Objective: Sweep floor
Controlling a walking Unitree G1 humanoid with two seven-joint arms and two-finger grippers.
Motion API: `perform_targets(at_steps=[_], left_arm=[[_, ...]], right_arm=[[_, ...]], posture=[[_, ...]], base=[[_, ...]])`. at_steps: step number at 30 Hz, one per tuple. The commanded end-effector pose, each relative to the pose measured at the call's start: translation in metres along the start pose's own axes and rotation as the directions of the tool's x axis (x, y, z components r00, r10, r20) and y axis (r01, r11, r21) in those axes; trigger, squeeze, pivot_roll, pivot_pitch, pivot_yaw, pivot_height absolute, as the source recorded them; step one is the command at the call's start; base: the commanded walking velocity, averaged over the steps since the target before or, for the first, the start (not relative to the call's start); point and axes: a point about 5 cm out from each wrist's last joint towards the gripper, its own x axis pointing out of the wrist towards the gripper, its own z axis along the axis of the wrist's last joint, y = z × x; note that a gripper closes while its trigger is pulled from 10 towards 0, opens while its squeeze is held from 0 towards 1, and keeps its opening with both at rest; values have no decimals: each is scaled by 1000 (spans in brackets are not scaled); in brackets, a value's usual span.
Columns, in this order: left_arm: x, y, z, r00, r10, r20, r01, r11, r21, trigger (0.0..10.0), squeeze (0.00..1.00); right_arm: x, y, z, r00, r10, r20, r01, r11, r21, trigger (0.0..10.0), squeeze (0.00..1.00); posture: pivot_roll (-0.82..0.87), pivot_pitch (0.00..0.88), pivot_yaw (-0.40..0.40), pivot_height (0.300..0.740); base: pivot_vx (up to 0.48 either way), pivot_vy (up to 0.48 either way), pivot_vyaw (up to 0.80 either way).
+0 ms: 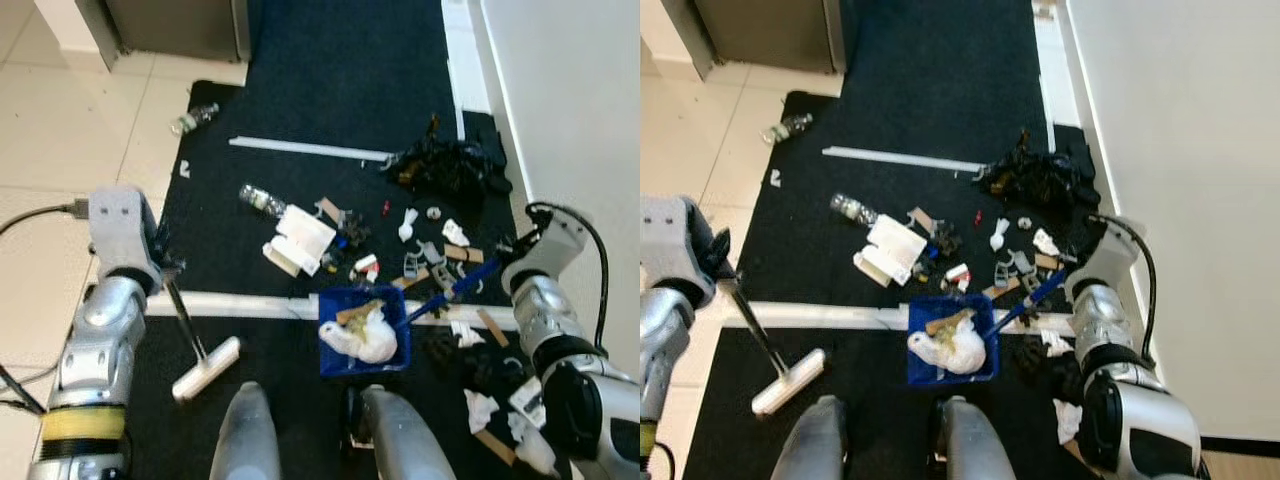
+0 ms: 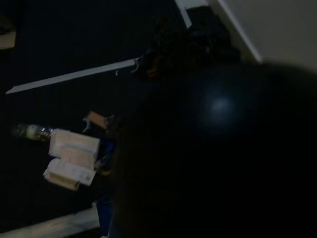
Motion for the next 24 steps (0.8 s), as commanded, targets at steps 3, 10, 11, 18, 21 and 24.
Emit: perform_targets(at_steps=[3,10,11,18,21,24], left_arm=[[-3,-11,-9,999,-37,13,37,999,-5,10000,0],[-4,-15,-20,999,-39,7,39,999,-31,10000,0],[-3,-15,-24,1000,-29,-1,29,999,-32,10000,0],[-3,-16,-40,999,0,-42,0,1000,7,10000,0],[1,-19,-42,998,7,-59,-6,1000,12,10000,0],[4,-21,-43,997,5,-81,-4,1000,18,10000,0]], right_arm=[[-4,-21,-3,998,-44,-52,49,994,99,10000,0],[-6,-32,-3,993,-76,-86,91,977,191,10000,0],[-6,-34,-3,993,-83,-85,100,972,213,10000,0],[-3,-28,7,997,-64,-45,72,976,205,10000,0],[0,-20,14,999,-37,-9,38,983,181,10000,0],[2,-16,19,1000,-22,11,20,986,165,10000,0]], posture=[[84,61,-99,740],[88,45,-89,740],[88,42,-86,740],[88,26,-78,740],[89,20,-73,740],[89,18,-72,740]], base=[[0,0,0],[0,0,0],[0,0,0],[0,0,0],[0,0,0],[0,0,0]])
